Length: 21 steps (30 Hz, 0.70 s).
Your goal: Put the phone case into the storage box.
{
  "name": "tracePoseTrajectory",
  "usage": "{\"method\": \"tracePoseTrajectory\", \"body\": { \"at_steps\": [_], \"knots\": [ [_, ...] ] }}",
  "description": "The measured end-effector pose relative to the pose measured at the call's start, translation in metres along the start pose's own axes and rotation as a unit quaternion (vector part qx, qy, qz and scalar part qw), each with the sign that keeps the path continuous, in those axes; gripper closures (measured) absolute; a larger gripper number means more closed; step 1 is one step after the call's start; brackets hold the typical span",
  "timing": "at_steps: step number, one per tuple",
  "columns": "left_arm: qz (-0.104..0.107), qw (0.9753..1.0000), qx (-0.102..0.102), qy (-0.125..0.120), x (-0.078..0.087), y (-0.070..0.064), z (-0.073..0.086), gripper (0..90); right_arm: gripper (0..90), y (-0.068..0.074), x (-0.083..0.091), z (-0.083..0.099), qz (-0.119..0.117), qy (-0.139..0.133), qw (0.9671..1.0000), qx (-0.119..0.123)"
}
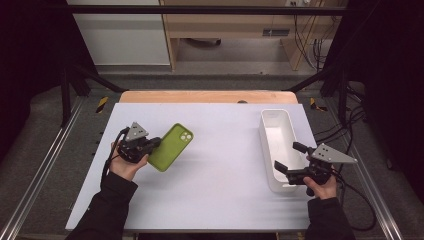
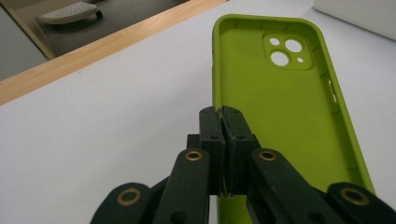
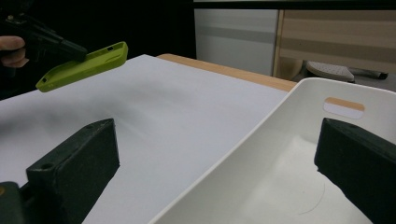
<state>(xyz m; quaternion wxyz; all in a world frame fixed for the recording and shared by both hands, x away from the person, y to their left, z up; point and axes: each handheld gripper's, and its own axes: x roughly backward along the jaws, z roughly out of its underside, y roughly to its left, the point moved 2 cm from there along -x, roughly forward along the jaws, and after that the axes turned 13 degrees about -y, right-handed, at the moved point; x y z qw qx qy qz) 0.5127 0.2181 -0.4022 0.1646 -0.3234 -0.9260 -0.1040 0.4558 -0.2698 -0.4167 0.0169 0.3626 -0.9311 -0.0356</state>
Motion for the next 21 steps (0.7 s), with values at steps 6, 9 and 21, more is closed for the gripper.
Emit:
{"method": "tracePoseTrajectory", "body": {
  "at_steps": [6, 9, 21],
  "knots": [
    [0.012, 0.9999, -0.012, 0.001, -0.002, -0.012, -0.004, 88.0, 0.4, 0.0, 0.0, -0.001, -0.001, 0.001, 1.0, 0.001],
    [0.019, 0.9997, -0.016, -0.001, -0.003, -0.017, -0.006, 88.0, 0.4, 0.001, -0.001, -0.001, -0.003, 0.003, 1.0, 0.001],
    [0.036, 0.9986, -0.038, -0.006, -0.004, -0.037, -0.011, 88.0, 0.4, 0.005, -0.003, -0.002, -0.008, 0.005, 0.9999, 0.004]
  ]
}}
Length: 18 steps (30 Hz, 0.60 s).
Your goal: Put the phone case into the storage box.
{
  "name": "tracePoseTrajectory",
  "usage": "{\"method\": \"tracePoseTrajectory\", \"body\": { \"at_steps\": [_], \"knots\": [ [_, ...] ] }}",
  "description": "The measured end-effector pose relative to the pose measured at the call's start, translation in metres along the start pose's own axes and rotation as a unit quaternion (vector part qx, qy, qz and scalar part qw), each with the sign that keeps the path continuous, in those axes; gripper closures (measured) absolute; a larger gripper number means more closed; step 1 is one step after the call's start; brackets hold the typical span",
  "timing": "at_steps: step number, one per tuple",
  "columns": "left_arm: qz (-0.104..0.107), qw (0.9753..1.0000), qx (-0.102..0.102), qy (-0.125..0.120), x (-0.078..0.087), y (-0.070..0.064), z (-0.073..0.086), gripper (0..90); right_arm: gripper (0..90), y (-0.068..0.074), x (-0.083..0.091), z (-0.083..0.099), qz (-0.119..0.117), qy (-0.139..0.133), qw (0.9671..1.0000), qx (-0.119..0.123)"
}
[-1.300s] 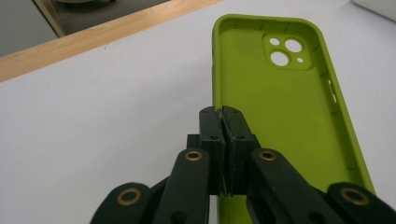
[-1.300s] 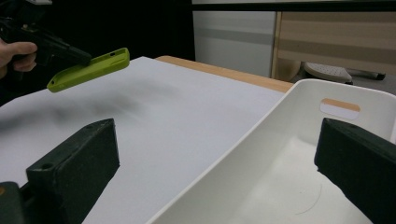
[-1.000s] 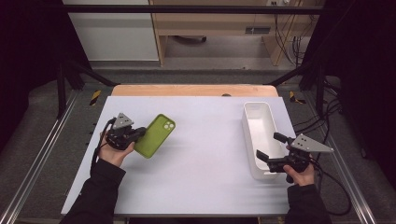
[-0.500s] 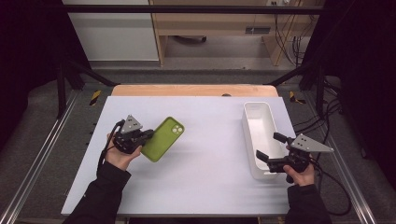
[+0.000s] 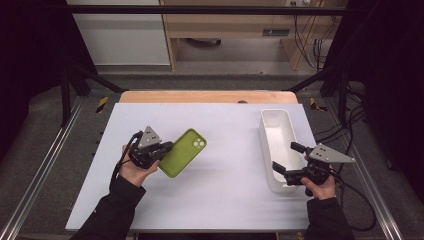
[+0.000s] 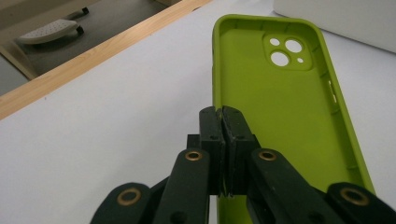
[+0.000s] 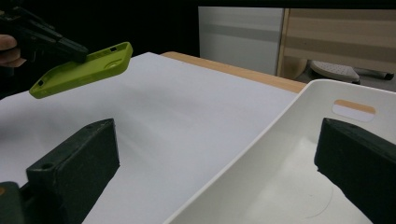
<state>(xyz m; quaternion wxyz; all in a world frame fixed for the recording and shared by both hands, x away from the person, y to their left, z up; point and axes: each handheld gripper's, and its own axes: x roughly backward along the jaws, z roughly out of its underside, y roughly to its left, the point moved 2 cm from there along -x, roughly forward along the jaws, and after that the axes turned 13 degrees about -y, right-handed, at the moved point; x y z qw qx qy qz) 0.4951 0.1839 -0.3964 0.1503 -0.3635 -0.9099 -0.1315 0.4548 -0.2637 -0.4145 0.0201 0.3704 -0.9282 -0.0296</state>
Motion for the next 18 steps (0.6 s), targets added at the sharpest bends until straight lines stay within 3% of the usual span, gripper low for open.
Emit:
{"method": "tracePoseTrajectory", "body": {
  "at_steps": [18],
  "knots": [
    [0.022, 0.9994, -0.027, 0.005, -0.008, -0.02, -0.002, 88.0, 0.4, 0.012, -0.009, -0.004, -0.013, 0.009, 0.9999, 0.002]
  ]
}}
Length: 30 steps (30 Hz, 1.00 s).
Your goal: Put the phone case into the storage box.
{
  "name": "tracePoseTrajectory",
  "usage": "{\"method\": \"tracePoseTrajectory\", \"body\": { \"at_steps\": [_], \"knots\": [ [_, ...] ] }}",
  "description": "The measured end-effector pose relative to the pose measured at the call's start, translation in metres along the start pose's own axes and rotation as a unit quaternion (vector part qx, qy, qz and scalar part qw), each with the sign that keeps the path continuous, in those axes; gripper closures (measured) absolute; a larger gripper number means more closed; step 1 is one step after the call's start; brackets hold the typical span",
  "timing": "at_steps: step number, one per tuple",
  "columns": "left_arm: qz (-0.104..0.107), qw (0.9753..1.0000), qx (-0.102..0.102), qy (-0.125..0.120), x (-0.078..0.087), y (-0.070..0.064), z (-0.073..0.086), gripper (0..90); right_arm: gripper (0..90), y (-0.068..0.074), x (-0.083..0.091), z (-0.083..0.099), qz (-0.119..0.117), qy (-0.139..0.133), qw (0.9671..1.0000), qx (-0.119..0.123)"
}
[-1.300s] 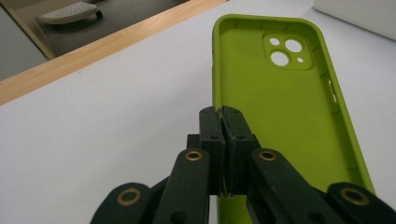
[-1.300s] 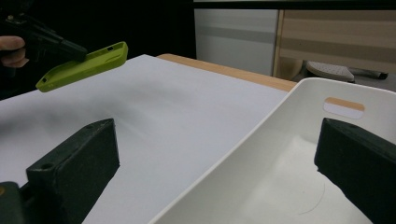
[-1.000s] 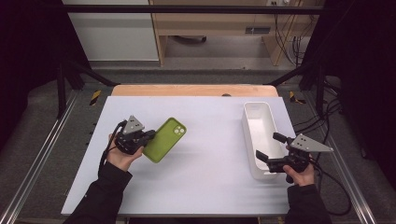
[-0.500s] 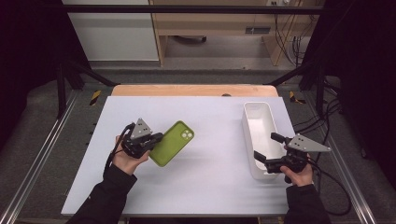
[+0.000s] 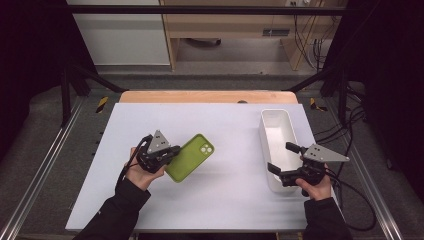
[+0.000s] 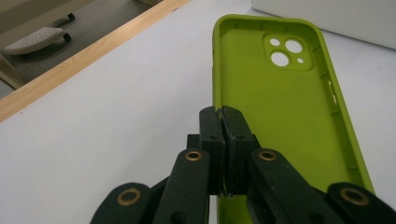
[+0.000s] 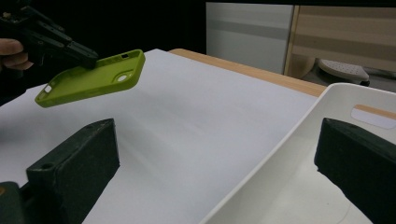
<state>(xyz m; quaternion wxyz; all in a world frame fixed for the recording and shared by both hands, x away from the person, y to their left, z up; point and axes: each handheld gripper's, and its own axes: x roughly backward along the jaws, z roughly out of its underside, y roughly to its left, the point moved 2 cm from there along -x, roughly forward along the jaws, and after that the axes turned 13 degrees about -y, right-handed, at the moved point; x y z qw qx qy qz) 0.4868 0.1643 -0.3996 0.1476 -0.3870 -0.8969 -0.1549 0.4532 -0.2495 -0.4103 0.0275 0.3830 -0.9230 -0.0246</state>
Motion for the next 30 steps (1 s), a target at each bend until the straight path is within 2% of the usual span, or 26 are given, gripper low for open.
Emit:
{"method": "tracePoseTrajectory", "body": {
  "at_steps": [7, 11, 30],
  "knots": [
    [0.01, 0.9998, -0.018, 0.003, -0.005, -0.011, -0.002, 88.0, 0.4, 0.006, -0.005, -0.001, -0.005, 0.009, 0.9999, 0.004],
    [0.015, 0.9997, -0.021, 0.004, -0.008, -0.017, -0.002, 88.1, 0.4, 0.01, -0.009, -0.002, -0.009, 0.015, 0.9998, 0.007],
    [0.035, 0.9983, -0.047, -0.002, -0.01, -0.034, -0.009, 88.1, 0.4, 0.026, -0.025, -0.006, -0.022, 0.038, 0.999, 0.012]
  ]
}}
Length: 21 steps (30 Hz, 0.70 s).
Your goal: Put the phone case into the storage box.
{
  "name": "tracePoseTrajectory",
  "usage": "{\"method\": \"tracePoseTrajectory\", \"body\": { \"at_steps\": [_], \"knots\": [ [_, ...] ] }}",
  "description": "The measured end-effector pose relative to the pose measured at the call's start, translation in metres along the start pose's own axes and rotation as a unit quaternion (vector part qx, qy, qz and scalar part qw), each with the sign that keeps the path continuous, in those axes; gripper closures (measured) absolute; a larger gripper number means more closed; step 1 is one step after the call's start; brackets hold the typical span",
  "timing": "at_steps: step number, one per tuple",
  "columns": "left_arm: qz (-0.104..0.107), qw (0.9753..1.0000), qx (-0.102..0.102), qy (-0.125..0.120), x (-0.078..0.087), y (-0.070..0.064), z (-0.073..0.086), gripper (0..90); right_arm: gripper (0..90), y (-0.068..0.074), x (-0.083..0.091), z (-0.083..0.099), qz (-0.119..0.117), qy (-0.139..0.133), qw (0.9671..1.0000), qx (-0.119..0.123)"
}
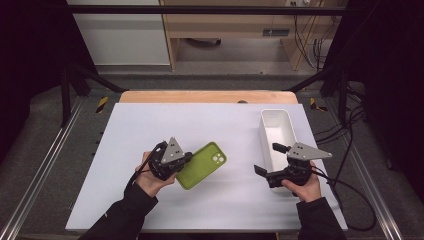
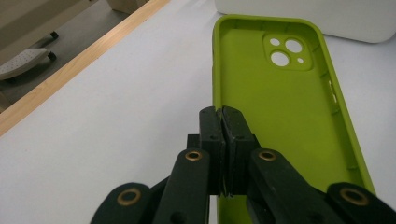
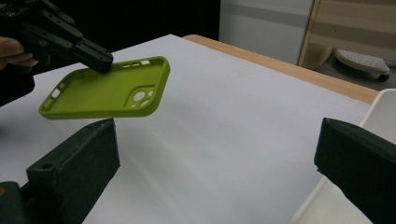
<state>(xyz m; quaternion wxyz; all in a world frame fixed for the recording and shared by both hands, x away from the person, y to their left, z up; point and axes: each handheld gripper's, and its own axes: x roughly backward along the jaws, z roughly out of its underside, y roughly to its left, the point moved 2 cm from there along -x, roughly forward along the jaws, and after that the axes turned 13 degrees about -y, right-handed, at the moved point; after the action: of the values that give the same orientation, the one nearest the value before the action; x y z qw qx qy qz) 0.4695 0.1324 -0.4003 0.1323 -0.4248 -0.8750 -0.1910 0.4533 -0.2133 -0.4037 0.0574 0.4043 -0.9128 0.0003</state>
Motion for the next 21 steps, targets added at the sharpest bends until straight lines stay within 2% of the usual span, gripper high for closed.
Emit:
{"method": "tracePoseTrajectory", "body": {
  "at_steps": [5, 21],
  "knots": [
    [0.0, 1.0, -0.004, -0.001, 0.0, -0.002, -0.002, 88.1, 0.5, 0.005, -0.007, 0.0, -0.004, 0.011, 0.9999, 0.001],
    [0.004, 0.9997, -0.017, -0.014, 0.004, -0.008, -0.008, 88.1, 0.5, 0.016, -0.024, -0.009, -0.021, 0.02, 0.9996, 0.001]
  ]
}}
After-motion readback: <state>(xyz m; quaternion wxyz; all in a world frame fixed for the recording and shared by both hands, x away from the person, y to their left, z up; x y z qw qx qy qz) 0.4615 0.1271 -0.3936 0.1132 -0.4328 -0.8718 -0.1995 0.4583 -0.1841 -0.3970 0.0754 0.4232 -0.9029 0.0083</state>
